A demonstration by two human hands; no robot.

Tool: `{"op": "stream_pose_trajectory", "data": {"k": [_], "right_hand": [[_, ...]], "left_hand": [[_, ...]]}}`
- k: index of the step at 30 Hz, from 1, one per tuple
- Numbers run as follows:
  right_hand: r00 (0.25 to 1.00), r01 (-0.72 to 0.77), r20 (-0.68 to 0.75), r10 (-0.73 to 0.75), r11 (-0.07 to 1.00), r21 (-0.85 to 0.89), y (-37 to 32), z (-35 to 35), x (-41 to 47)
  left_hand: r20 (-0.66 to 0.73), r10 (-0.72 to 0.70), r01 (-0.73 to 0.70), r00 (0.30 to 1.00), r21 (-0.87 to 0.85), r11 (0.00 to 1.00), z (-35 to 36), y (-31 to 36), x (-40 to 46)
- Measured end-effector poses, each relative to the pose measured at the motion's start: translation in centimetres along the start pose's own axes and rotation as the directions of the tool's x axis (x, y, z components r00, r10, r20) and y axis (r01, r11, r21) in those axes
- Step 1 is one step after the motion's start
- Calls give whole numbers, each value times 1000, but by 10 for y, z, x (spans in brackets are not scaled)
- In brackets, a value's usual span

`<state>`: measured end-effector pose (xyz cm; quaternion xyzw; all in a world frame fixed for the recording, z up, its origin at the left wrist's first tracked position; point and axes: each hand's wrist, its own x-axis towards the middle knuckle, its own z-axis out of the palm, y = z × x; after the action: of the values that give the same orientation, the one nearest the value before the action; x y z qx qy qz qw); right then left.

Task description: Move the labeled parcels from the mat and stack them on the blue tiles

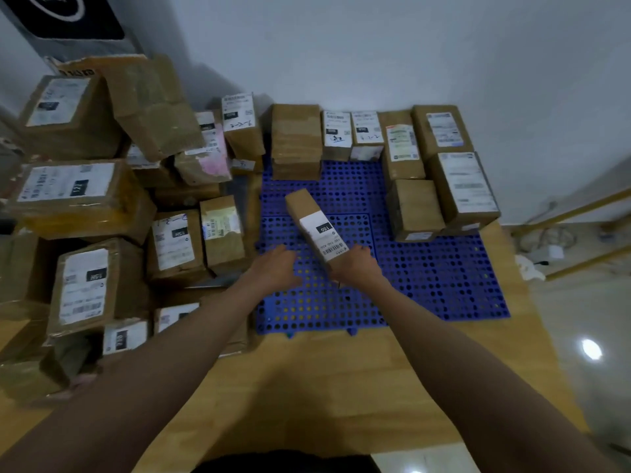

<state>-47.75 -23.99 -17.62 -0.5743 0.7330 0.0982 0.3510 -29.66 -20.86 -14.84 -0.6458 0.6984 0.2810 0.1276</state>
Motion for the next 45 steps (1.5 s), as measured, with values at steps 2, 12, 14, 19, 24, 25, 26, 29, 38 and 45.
{"op": "stream_pose_trajectory", "data": {"k": [2, 12, 14, 19, 24, 25, 26, 29, 38, 45], "right_hand": [[999, -38, 5, 38, 999, 20, 21, -11, 1], [996, 87, -32, -88, 996, -26, 70, -60, 23], [993, 115, -32, -118, 991, -72, 66, -66, 31], [986, 146, -61, -156, 979, -142, 58, -79, 53], [985, 125, -90, -145, 971, -204, 48, -90, 74], [985, 120, -94, -142, 970, -211, 46, -92, 77], [986, 117, -96, -140, 970, -215, 44, -94, 80], [987, 110, -91, -133, 969, -222, 40, -97, 89], [979, 123, -126, -159, 960, -253, 28, -93, 101], [973, 138, -149, -178, 960, -243, 24, -92, 93]], "left_hand": [[2, 25, -25, 1000, 9, 1000, 4, 25, 9], [64, 45, -48, 997, 49, 998, 7, 93, 54], [59, 32, -35, 998, 41, 999, 6, 93, 63], [88, -15, 14, 996, 11, 1000, 1, 86, 85], [115, -44, 40, 992, 36, 999, 6, 77, 98], [127, -45, 40, 991, 40, 998, 7, 74, 100], [142, -44, 38, 989, 42, 998, 7, 72, 101], [173, -37, 33, 984, 26, 999, 9, 63, 101], [173, -65, 69, 983, -21, 997, 2, 40, 95], [142, -82, 93, 986, -73, 993, -10, 24, 69]]}}
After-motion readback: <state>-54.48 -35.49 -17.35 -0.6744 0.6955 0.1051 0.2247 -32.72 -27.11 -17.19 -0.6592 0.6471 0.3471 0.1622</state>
